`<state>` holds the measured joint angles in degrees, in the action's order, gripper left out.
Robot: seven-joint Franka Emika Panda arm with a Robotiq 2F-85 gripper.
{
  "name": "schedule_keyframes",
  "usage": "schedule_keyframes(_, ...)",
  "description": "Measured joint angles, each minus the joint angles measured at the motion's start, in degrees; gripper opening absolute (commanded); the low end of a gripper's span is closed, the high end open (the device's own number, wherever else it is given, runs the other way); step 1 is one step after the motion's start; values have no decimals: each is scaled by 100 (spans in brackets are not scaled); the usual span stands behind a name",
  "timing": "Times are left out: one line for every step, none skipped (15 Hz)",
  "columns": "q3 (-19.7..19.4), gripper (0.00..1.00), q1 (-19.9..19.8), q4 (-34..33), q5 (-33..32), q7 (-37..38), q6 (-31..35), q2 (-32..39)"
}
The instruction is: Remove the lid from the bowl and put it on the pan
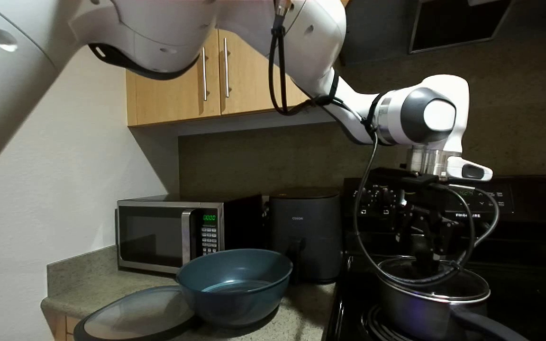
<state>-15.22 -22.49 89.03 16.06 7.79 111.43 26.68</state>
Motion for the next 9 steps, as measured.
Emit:
schedule_keyframes(0,100,1,0,0,43,1,0)
schedule_keyframes(0,100,2,0,0,112,9,0)
schedule_keyframes(0,100,5,0,0,204,30,1)
schedule_keyframes(0,100,10,0,0,302,64,1)
schedule_keyframes(0,100,14,0,0,396,99,1)
schedule_keyframes(0,100,18,0,0,476,130,1)
schedule_keyframes(0,100,22,0,0,548,148,2)
schedule_keyframes(0,100,24,0,0,624,156,2)
schedule_keyframes(-2,100,26,0,0,698,158,2)
